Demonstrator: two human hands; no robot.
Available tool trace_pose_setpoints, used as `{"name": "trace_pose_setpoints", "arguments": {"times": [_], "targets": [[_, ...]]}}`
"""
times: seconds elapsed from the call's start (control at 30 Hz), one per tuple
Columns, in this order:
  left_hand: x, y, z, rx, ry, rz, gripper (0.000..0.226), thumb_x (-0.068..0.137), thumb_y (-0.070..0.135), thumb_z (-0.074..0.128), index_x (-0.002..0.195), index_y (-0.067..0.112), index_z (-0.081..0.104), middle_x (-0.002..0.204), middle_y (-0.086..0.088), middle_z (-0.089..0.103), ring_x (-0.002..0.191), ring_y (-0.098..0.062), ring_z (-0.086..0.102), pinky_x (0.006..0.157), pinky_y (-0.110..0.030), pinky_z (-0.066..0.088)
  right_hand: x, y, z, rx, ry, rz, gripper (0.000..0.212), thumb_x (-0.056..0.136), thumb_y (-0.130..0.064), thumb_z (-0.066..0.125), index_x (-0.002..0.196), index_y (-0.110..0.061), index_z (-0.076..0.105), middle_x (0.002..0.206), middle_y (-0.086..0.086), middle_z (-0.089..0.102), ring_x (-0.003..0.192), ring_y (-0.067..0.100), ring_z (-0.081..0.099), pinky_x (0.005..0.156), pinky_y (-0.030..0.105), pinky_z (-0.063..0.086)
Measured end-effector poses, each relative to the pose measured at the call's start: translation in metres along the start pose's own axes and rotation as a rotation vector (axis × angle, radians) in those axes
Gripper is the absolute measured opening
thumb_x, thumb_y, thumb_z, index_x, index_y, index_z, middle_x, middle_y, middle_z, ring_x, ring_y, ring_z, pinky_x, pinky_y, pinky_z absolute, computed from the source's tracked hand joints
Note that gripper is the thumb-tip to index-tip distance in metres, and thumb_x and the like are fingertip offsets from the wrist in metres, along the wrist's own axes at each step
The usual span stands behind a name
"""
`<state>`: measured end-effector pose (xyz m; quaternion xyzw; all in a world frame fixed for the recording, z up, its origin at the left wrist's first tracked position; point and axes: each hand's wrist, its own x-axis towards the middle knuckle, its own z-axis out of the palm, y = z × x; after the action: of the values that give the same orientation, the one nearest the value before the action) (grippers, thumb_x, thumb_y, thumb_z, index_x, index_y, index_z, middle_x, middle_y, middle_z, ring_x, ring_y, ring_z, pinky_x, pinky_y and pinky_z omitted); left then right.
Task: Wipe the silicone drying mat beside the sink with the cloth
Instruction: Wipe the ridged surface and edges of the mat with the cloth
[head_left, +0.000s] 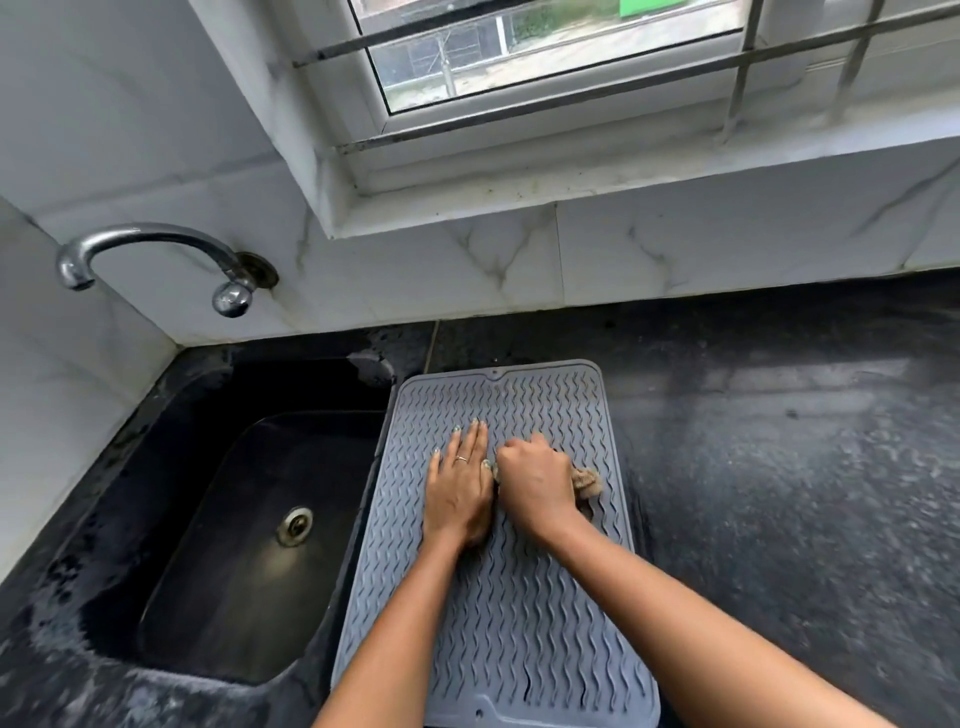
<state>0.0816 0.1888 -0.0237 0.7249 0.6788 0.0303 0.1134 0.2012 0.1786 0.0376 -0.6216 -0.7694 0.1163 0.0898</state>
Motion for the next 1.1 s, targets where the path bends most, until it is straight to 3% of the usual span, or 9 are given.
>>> {"name": "trace_pose_setpoints", "arguments": {"times": [0.1, 0.23, 0.33, 0.4, 0.6, 0.7, 0.8, 0.97, 1.1], "targets": [[0.001, 0.005, -0.006, -0.007, -0.061, -0.015, 0.064, 0.090, 0.040, 0.000, 0.151, 0.020, -0.002, 0.160, 0.004, -0.004, 0.148, -0.017, -0.002, 0.119, -0.039, -0.003, 0.013, -0.001, -0.025, 0.021, -0.098, -0.010, 0.020, 0.088, -0.016, 0.051, 0.101, -0.011, 0.065, 0.106, 0.009, 0.068, 0.101, 0.030, 0.063, 0.079, 0.036, 0.048], [-0.043, 0.004, 0.000, -0.111, 0.021, -0.015, 0.067, 0.089, 0.048, 0.006, 0.152, 0.024, 0.005, 0.159, 0.008, 0.000, 0.148, -0.013, -0.002, 0.118, -0.037, -0.006, 0.043, 0.025, -0.040, 0.217, 0.105, 0.180, 0.020, 0.088, -0.012, 0.053, 0.105, -0.010, 0.064, 0.113, 0.011, 0.062, 0.107, 0.033, 0.053, 0.085, 0.040, 0.044], [-0.089, 0.004, 0.011, -0.094, 0.079, -0.030, 0.069, 0.086, 0.056, 0.000, 0.151, 0.032, 0.000, 0.155, 0.015, -0.008, 0.144, -0.007, -0.010, 0.116, -0.033, -0.011, 0.057, 0.038, -0.027, 0.184, -0.117, 0.129, 0.036, 0.089, -0.008, 0.047, 0.125, -0.013, 0.052, 0.133, 0.010, 0.048, 0.122, 0.036, 0.039, 0.099, 0.052, 0.037], [-0.095, 0.002, 0.014, -0.073, 0.101, -0.061, 0.067, 0.086, 0.054, -0.001, 0.150, 0.034, -0.001, 0.156, 0.015, -0.006, 0.146, -0.008, -0.008, 0.115, -0.032, -0.011, 0.047, 0.031, -0.008, 0.071, -0.156, 0.069, 0.038, 0.089, -0.007, 0.046, 0.127, -0.014, 0.048, 0.134, 0.009, 0.047, 0.123, 0.035, 0.036, 0.097, 0.056, 0.034], [-0.088, 0.002, 0.016, 0.007, 0.110, -0.086, 0.070, 0.084, 0.052, -0.006, 0.150, 0.034, 0.004, 0.159, 0.013, 0.003, 0.148, -0.012, 0.002, 0.118, -0.035, -0.001, -0.024, 0.004, 0.025, -0.135, 0.174, -0.066, 0.016, 0.082, -0.003, 0.054, 0.092, -0.009, 0.065, 0.090, 0.006, 0.068, 0.083, 0.029, 0.058, 0.063, 0.038, 0.047], [-0.088, 0.003, 0.014, 0.017, 0.087, -0.082, 0.074, 0.080, 0.053, -0.011, 0.150, 0.032, 0.001, 0.159, 0.011, -0.001, 0.148, -0.012, 0.001, 0.118, -0.036, -0.002, -0.064, -0.002, 0.031, -0.065, 0.220, -0.137, 0.011, 0.059, 0.001, 0.071, 0.058, -0.008, 0.066, 0.055, 0.004, 0.063, 0.050, 0.024, 0.057, 0.041, 0.029, 0.044], [-0.086, 0.003, 0.013, 0.023, 0.058, -0.081, 0.068, 0.085, 0.051, -0.006, 0.150, 0.030, 0.000, 0.159, 0.008, -0.001, 0.148, -0.016, 0.000, 0.118, -0.039, -0.002, -0.081, -0.006, 0.018, 0.015, 0.142, -0.136, 0.020, 0.056, 0.003, 0.072, 0.047, -0.011, 0.061, 0.044, 0.004, 0.057, 0.039, 0.018, 0.052, 0.034, 0.028, 0.046], [-0.085, 0.004, 0.013, 0.049, 0.050, -0.089, 0.053, 0.102, 0.038, 0.015, 0.151, 0.027, -0.002, 0.160, 0.005, -0.004, 0.148, -0.017, -0.004, 0.118, -0.039, -0.006, -0.047, 0.016, 0.002, 0.156, 0.236, -0.109, 0.016, 0.091, -0.012, 0.052, 0.088, -0.012, 0.067, 0.084, 0.005, 0.070, 0.077, 0.022, 0.061, 0.065, 0.038, 0.053], [-0.086, 0.003, 0.017, 0.030, 0.065, -0.085, 0.060, 0.093, 0.047, 0.000, 0.150, 0.028, -0.004, 0.159, 0.007, -0.005, 0.148, -0.017, -0.003, 0.117, -0.038, -0.007, -0.022, 0.018, 0.013, 0.013, 0.109, -0.078, 0.037, 0.089, -0.008, 0.047, 0.125, -0.016, 0.051, 0.127, 0.008, 0.054, 0.113, 0.031, 0.046, 0.088, 0.046, 0.042]]}}
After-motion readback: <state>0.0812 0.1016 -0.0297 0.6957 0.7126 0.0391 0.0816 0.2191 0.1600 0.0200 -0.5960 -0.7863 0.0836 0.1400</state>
